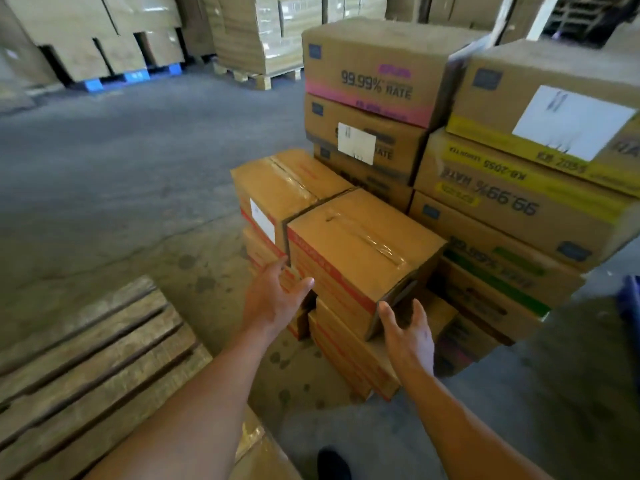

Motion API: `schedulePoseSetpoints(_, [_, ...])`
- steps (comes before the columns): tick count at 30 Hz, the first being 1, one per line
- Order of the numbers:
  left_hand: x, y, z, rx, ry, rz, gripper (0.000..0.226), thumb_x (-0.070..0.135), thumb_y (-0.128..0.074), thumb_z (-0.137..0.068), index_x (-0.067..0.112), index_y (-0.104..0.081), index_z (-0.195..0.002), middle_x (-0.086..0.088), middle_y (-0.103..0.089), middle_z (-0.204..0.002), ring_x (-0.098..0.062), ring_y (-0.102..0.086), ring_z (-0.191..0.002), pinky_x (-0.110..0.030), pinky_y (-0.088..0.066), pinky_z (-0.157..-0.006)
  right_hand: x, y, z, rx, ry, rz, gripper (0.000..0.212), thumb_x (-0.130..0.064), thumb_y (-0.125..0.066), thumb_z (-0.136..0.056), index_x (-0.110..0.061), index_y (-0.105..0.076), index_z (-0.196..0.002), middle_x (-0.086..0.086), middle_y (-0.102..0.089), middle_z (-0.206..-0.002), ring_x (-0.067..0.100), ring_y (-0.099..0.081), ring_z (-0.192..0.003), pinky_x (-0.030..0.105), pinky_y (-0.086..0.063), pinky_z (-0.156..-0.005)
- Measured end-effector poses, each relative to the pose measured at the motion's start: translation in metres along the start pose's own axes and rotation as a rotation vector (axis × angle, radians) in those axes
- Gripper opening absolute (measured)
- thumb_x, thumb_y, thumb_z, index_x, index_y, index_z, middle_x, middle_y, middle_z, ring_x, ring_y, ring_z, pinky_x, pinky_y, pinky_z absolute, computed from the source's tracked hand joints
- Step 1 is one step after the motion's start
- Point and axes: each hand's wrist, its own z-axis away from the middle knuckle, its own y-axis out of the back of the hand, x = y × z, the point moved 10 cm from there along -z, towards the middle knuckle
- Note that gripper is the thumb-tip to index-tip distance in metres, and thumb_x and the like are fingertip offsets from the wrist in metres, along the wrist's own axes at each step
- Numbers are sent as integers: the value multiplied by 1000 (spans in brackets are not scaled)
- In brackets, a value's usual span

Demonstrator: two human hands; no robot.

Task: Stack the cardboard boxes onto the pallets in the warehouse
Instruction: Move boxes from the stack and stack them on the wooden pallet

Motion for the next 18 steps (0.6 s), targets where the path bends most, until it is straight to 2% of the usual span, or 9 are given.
schedulePoseSetpoints(2, [-8,-26,-47,-39,16,10,55,50,-70,-88,25,-56,-135,1,-57,-139,-23,-50,-132,-40,-41,-103,6,-16,-38,11,-66,0,87,-58,-57,-94,-25,-13,-161,7,-22,-166,30,-26,-149,51,-26,-118])
schedulePoseSetpoints(6, [-36,-65,-133,-44,92,-54,79,54,-70,-86,16,-41,-150,-6,-46,-151,-26,-43,-138,-44,-37,-110,26,-37,-99,68,-218,12,96,-58,-59,-92,-17,-8,-162,9,-17,-167,33,-20,-151,49,-21,-120])
schedulePoseSetpoints(8, [-42,-75,-165,-25,79,-89,84,55,-68,-87,13,-38,-152,-9,-43,-153,-28,-42,-139,-44,-37,-111,32,-44,-119,88,-255,-6,99,-61,-62,-89,-15,-11,-161,11,-23,-164,35,-25,-149,51,-23,-119])
schedulePoseSetpoints(10, [-53,-93,-199,-43,93,-94,86,55,-68,-87,13,-34,-154,-10,-38,-157,-28,-38,-143,-43,-34,-113,38,-58,-140,90,-278,-17,99,-63,-65,-85,-15,-19,-159,11,-33,-159,36,-35,-143,53,-32,-116])
schedulePoseSetpoints(13, [-61,-111,-238,-69,40,-120,89,53,-71,-85,12,-33,-154,-10,-36,-157,-27,-35,-143,-41,-32,-115,40,-73,-158,120,-306,-34,95,-59,-69,-84,-15,-26,-156,12,-40,-154,35,-41,-139,49,-35,-113])
schedulePoseSetpoints(18, [-80,-127,-279,-115,50,-174,90,57,-69,-86,10,-34,-153,-13,-39,-155,-30,-34,-143,-48,-34,-117,41,-82,-164,203,-350,-44,100,-56,-75,-79,-13,-26,-154,15,-46,-148,37,-47,-133,43,-40,-106])
